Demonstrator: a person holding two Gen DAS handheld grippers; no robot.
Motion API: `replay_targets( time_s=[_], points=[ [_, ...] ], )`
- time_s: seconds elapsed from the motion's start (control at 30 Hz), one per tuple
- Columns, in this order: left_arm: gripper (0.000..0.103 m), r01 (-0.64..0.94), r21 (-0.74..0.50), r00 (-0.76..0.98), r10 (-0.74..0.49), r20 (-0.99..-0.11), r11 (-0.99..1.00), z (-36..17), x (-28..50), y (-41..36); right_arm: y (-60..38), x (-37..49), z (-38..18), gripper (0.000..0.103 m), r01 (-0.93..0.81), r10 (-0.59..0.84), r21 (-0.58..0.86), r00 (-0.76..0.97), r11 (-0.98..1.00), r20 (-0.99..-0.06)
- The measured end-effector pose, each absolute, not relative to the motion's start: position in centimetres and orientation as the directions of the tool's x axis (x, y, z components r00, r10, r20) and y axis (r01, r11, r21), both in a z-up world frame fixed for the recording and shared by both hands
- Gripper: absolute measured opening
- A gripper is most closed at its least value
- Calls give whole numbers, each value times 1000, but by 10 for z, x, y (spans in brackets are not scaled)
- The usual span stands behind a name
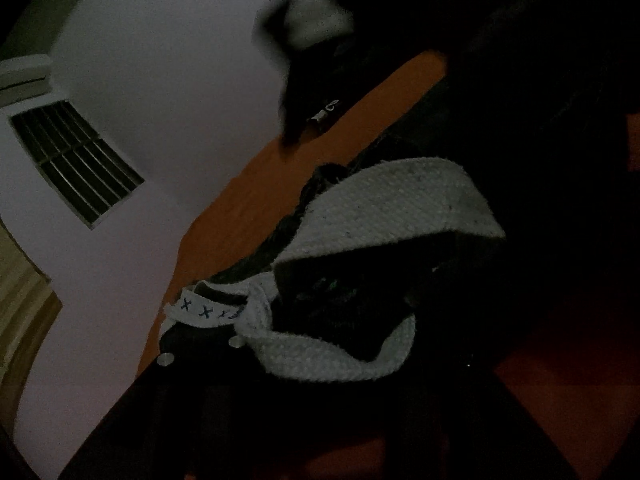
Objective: Fold clothes
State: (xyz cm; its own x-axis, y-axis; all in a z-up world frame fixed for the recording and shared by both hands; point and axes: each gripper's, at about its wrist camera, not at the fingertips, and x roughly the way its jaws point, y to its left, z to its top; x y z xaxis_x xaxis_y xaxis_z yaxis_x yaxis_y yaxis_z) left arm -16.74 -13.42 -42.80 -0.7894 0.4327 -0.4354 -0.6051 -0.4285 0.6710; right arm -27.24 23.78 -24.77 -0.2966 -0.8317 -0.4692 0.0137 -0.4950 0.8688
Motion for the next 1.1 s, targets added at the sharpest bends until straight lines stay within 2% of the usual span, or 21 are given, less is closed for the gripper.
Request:
replay_targets(
  time_s=[0.07, 0.1, 0.13, 0.17, 0.23, 0.27, 0.37, 0.4, 0.43, 0.47, 0.5, 0.57, 0.67, 0.77, 0.9, 1.0, 1.03, 1.07, 1.1],
  points=[
    [33, -598, 674, -793, 438, -423, -433, -426, -163, -137, 215, -290, -258, 88, -1, -824, 850, -245, -526, -511],
    [33, -592, 679, -797, 439, -414, -434, -425, -162, -136, 206, -294, -262, 74, -5, -828, 851, -228, -525, -512],
    [33, -587, 683, -800, 441, -406, -435, -424, -162, -135, 200, -296, -265, 68, -6, -825, 848, -226, -531, -518],
    [33, -585, 683, -802, 438, -407, -438, -424, -164, -132, 194, -298, -267, 54, -6, -822, 844, -224, -536, -523],
    [33, -586, 680, -801, 440, -405, -440, -422, -169, -127, 192, -297, -266, 45, -13, -809, 840, -258, -543, -528],
    [33, -582, 687, -802, 450, -394, -436, -420, -166, -125, 195, -294, -260, 37, -5, -804, 839, -285, -543, -522],
    [33, -585, 694, -789, 494, -366, -420, -410, -157, -113, 222, -282, -223, 20, 50, -781, 836, -392, -546, -486],
    [34, -591, 694, -781, 508, -363, -412, -407, -155, -107, 232, -279, -211, 19, 67, -773, 835, -424, -547, -472],
    [37, -616, 688, -765, 500, -405, -384, -411, -154, -97, 240, -278, -203, 19, 79, -758, 823, -447, -562, -475],
    [44, -640, 681, -748, 489, -448, -356, -416, -153, -87, 243, -278, -203, 19, 81, -730, 791, -453, -606, -512],
    [45, -662, 678, -734, 457, -502, -319, -428, -156, -77, 244, -280, -208, 20, 77, -704, 760, -446, -645, -553],
    [46, -653, 700, -743, 427, -516, -289, -443, -154, -71, 241, -290, -234, 21, 47, -672, 713, -381, -700, -635],
    [46, -665, 701, -726, 440, -528, -257, -441, -149, -80, 240, -291, -256, 26, 33, -685, 724, -354, -689, -637],
    [47, -635, 747, -731, 468, -497, -198, -428, -132, -108, 240, -288, -249, 27, 49, -663, 699, -372, -713, -650],
    [48, -780, 593, -599, 515, -613, -201, -386, -127, -161, 240, -284, -240, 27, 69, -632, 665, -396, -744, -666],
    [49, -804, 484, -594, 492, -636, -345, -353, -155, -198, 238, -278, -232, 28, 86, -612, 640, -410, -764, -676],
    [51, -794, 440, -604, 466, -646, -420, -344, -173, -214, 237, -275, -229, 32, 92, -607, 632, -413, -770, -679],
    [57, -777, 393, -612, 439, -658, -493, -335, -192, -229, 237, -272, -225, 41, 99, -602, 624, -415, -775, -682],
    [60, -757, 334, -604, 405, -686, -562, -329, -226, -238, 236, -270, -223, 57, 99, -598, 620, -417, -779, -685]
  ],
)
